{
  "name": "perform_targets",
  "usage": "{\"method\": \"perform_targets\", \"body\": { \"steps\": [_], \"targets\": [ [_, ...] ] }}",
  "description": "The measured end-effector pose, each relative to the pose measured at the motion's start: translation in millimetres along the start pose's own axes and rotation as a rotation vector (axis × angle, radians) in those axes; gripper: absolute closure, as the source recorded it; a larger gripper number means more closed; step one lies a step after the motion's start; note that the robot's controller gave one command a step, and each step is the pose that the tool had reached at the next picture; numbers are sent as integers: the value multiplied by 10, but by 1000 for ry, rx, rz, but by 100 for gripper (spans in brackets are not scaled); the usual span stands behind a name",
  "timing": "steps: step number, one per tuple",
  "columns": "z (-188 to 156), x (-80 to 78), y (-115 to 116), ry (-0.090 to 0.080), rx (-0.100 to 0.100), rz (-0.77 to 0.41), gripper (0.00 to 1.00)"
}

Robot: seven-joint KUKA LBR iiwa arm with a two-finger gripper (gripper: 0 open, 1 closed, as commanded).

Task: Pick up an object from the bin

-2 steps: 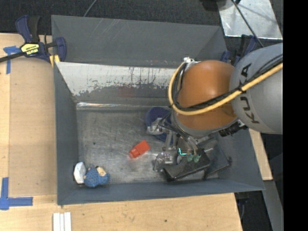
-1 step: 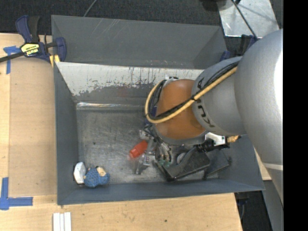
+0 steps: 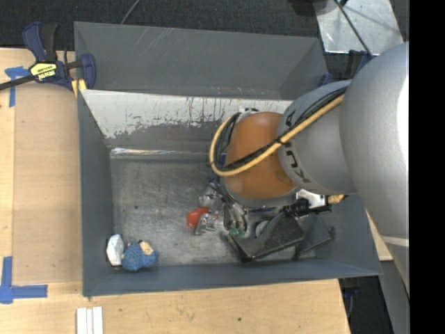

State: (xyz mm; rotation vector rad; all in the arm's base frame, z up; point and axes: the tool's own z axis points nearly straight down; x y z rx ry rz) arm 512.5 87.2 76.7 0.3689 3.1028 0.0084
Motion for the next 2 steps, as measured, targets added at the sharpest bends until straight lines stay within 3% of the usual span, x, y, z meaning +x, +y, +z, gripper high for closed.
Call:
{"method": "perform_targets", "body": {
  "steps": [1,2],
  "targets": [
    [-1176,-30,246,6,2,-37,100],
    [-1695,-654,-376,8,6,-355,100]
  ]
}}
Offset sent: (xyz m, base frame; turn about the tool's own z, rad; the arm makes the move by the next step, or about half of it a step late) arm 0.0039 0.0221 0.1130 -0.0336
